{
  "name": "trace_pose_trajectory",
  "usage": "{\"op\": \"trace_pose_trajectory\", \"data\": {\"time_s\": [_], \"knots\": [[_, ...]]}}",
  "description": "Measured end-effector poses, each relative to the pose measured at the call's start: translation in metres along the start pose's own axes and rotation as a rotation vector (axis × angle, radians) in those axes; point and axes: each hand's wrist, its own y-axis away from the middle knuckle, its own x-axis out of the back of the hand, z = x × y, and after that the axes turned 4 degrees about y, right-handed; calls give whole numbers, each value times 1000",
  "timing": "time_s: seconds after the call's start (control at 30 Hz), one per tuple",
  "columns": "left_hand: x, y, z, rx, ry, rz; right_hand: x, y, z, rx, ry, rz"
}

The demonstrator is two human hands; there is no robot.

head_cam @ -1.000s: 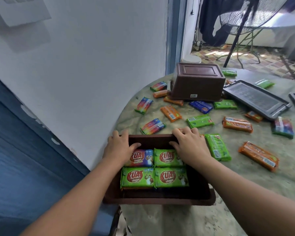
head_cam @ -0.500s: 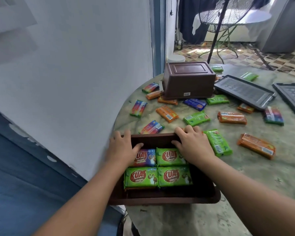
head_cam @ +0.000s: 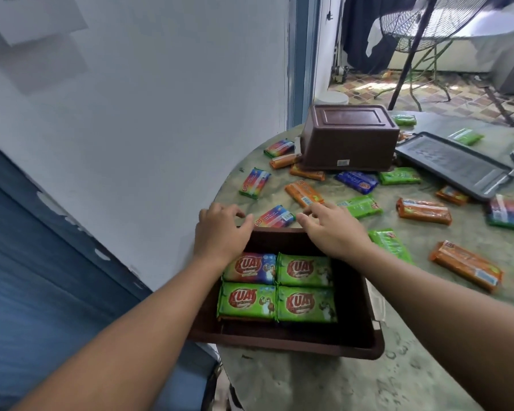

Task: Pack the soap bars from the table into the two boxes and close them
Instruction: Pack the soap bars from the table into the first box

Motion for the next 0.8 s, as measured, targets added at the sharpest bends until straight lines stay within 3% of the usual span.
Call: {"op": "trace_pose_trajectory", "data": {"time_s": [0.13, 0.47, 0.57, 0.8], "knots": [[-2, -35, 6, 3, 86, -26, 8, -50, -10, 181, 52, -164], [-22, -121, -15, 84, 29, -210, -42, -145, -37, 316, 422, -552], [-33, -140, -20, 72, 11, -250, -50, -155, -34, 361, 546, -588], [-75, -182, -17, 15, -92, -311, -56, -169, -21, 430, 513, -502]]}}
